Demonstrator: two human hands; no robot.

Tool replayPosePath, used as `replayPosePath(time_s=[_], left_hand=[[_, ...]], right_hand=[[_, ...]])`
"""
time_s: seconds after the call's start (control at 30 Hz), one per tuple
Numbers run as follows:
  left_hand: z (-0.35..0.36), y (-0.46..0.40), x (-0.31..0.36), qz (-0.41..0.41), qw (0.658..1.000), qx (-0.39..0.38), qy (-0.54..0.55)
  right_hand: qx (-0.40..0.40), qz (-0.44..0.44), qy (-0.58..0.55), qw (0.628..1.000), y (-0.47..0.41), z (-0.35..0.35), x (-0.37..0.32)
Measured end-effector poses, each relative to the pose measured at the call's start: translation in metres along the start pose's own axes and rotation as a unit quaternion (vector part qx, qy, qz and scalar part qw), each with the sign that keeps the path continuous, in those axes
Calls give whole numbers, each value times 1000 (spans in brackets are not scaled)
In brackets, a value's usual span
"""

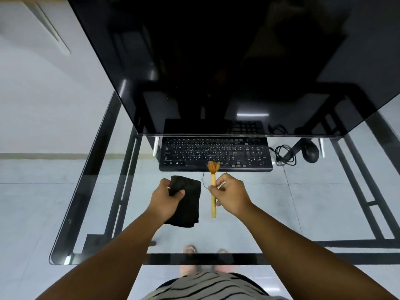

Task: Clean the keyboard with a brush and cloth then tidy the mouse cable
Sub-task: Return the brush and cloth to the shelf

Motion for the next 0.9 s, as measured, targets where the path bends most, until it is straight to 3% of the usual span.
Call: replayPosePath(time_s=[0.13, 0.4, 0.7, 0.9], left_hand=[[-24, -2, 37, 39, 992, 19, 122], [-91, 23, 152, 192, 947, 79, 245], [-226, 37, 273, 325, 871, 152, 337], [-328, 13, 323, 357, 858, 172, 327]], right_hand=[[44, -87, -55, 994, -5, -37, -42], [82, -231, -118, 962, 11, -95, -156], [118, -369, -190, 902, 53, -126, -327], [176, -426, -222, 859, 64, -131, -439]])
Point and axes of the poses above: each hand's wrist, its own y-axis away from the middle knuckle, its own z-axis out of the palm, x = y × z, the point moved 7 cm from there along -y, towards the middle knuckle, and after that the axes turned 7 degrees about z, right-handed, at the moved point
